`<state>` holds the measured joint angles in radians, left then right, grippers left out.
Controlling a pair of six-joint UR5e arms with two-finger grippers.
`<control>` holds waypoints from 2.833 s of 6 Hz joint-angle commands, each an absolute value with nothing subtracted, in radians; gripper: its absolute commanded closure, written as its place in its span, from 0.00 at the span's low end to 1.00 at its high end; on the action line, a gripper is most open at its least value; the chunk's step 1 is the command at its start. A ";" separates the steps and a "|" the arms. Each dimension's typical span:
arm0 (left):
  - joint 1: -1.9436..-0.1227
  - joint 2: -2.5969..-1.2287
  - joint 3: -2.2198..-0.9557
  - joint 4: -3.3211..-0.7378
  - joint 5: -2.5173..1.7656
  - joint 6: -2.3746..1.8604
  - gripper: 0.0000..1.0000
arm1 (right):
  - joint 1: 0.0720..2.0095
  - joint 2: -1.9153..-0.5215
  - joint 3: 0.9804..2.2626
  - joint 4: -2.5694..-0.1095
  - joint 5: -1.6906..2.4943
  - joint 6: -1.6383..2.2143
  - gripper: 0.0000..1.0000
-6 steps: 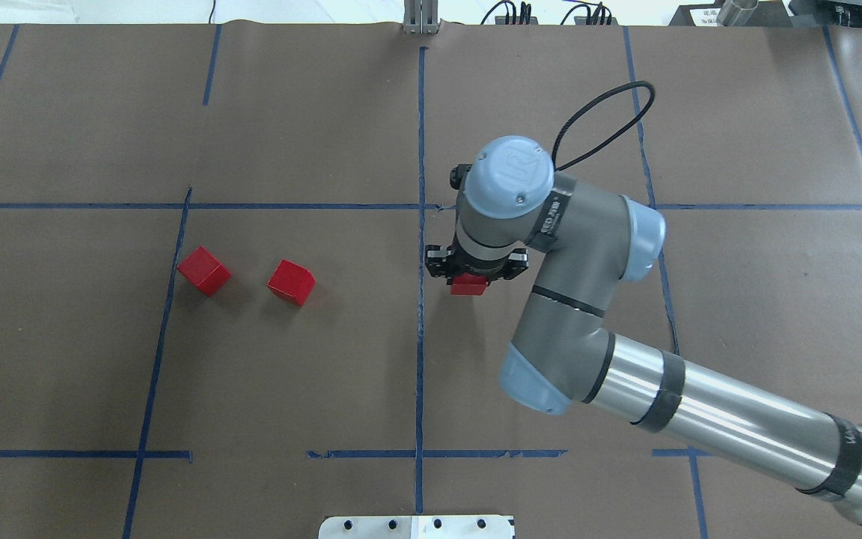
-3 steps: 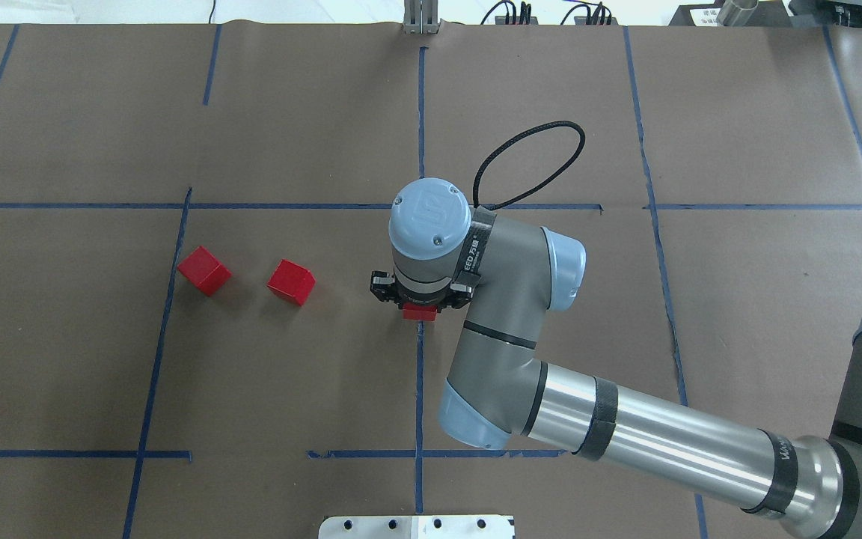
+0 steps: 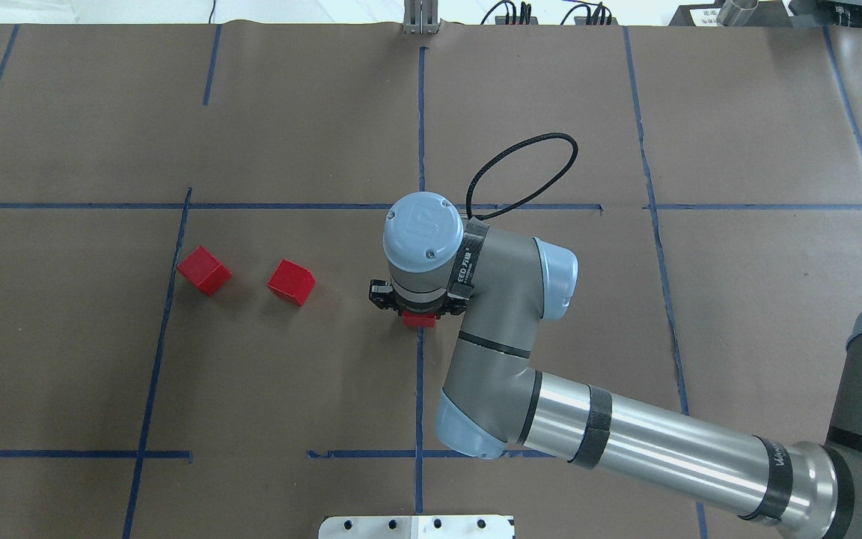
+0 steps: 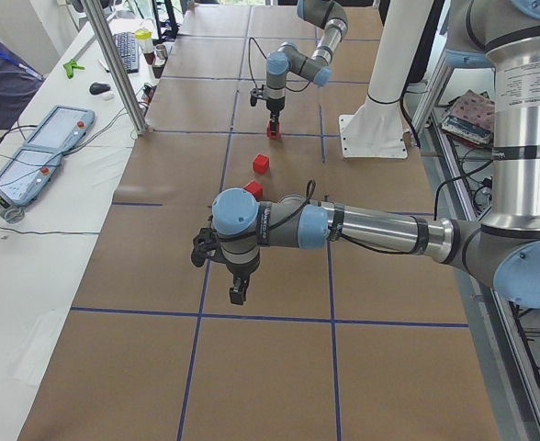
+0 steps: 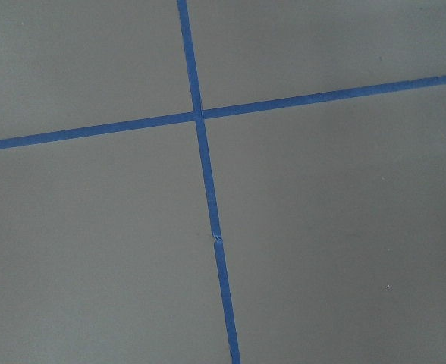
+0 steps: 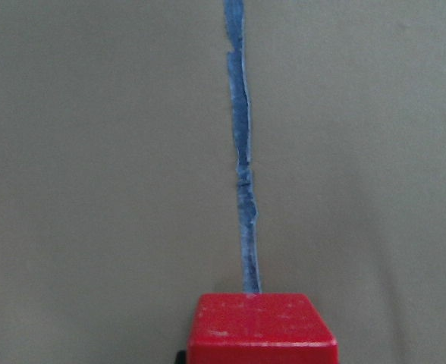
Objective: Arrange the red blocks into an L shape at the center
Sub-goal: 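Carry the red cube with the right gripper to the table's center cross, then open the right gripper and lift it away from the placed cube, then move the left gripper over the red cube nearer the center while the right arm withdraws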
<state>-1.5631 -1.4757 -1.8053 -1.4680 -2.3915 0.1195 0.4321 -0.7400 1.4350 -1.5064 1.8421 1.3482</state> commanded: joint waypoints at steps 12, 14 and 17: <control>-1.173 -1.661 -1.836 -1.925 -2.392 -0.286 0.00 | 1.171 -1.056 1.494 -1.713 2.166 0.139 0.01; -1.047 -1.750 -1.845 -1.924 -2.326 -0.473 0.00 | 1.370 -1.281 1.560 -1.701 2.270 -0.183 0.01; -0.843 -1.866 -1.875 -1.875 -2.180 -0.711 0.00 | 1.540 -1.710 1.836 -1.701 2.306 -0.264 0.01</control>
<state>-0.9037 -1.8226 -1.8718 -1.9016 -2.2082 -0.6389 1.4986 -1.5565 1.7227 -1.7015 2.2990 -0.2651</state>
